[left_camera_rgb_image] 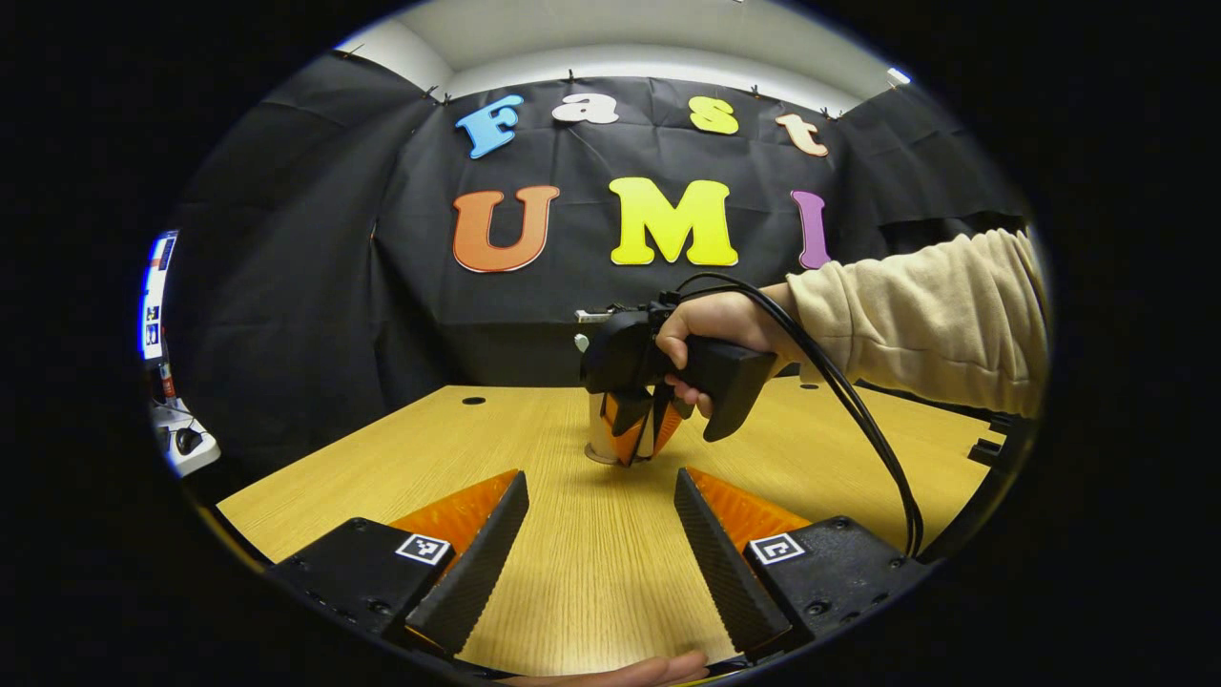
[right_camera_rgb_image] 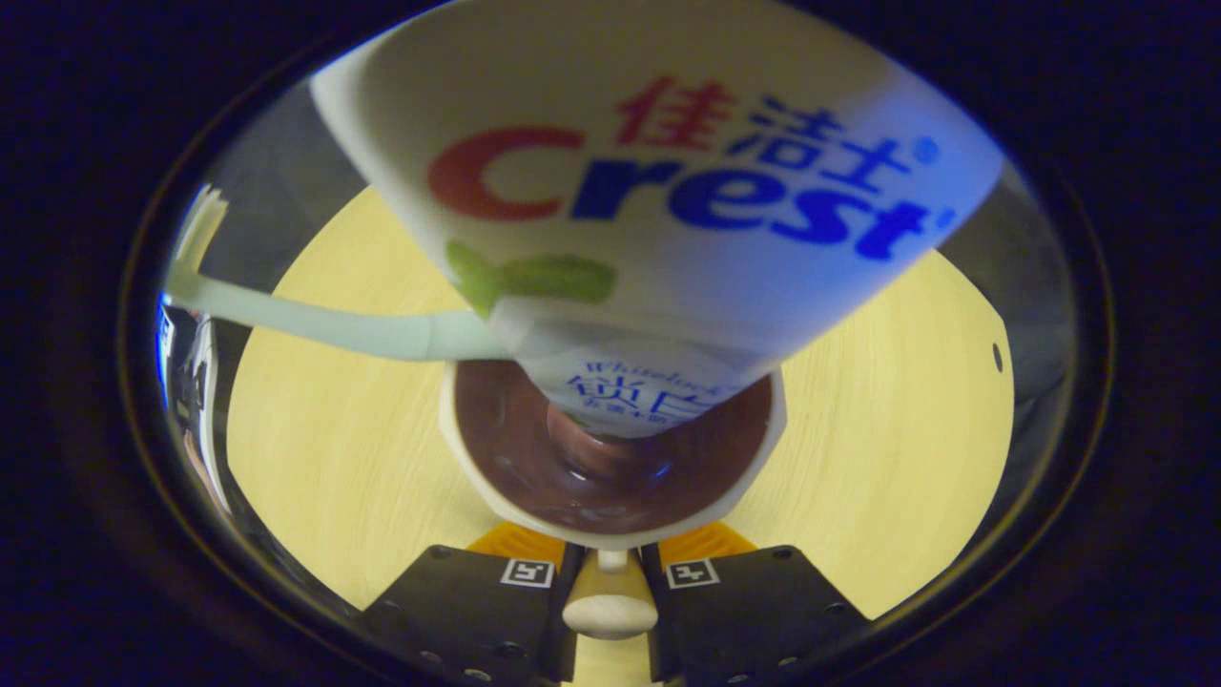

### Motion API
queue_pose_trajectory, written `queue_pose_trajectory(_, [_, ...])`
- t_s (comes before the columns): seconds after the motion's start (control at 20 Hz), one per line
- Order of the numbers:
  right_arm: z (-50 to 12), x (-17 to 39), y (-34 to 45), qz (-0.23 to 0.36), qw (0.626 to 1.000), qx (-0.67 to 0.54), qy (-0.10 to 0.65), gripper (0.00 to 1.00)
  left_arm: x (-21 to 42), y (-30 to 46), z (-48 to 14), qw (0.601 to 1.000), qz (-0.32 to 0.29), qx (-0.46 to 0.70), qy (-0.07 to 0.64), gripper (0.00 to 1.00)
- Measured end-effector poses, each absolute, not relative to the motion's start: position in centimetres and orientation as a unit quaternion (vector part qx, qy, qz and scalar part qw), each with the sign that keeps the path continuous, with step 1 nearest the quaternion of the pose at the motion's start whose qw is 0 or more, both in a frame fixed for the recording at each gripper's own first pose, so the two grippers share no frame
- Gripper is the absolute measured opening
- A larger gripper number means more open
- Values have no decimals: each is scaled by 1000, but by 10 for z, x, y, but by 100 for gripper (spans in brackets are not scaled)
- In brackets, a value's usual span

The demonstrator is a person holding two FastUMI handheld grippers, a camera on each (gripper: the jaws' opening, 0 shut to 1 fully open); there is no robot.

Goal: Put the toothbrush and toothpaste on the desktop into the cup, then pick up the cup and place it on the coaster on the desktop.

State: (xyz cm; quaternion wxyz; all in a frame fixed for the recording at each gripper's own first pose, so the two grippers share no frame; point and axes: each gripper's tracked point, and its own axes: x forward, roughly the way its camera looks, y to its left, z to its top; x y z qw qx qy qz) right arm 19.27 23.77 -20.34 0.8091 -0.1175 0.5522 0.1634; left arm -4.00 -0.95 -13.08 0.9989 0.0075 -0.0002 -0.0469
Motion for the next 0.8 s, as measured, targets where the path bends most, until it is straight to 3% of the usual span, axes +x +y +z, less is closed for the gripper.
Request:
queue_pose_trajectory(0.25, [-199,192,220,166,811,-94,554,31,-44,-5,-129,999,-34,20,4,98])
queue_pose_trajectory(0.4, [-190,185,227,172,818,-92,541,52,-48,-1,-127,999,-22,30,3,98])
queue_pose_trajectory(0.55, [-175,168,233,188,829,-71,522,60,-50,0,-122,1000,-13,26,1,98])
queue_pose_trajectory(0.6, [-167,163,234,197,834,-61,511,70,-50,2,-120,1000,-7,25,0,98])
queue_pose_trajectory(0.8, [-142,140,227,208,863,-32,459,89,-49,10,-108,1000,7,18,-8,98])
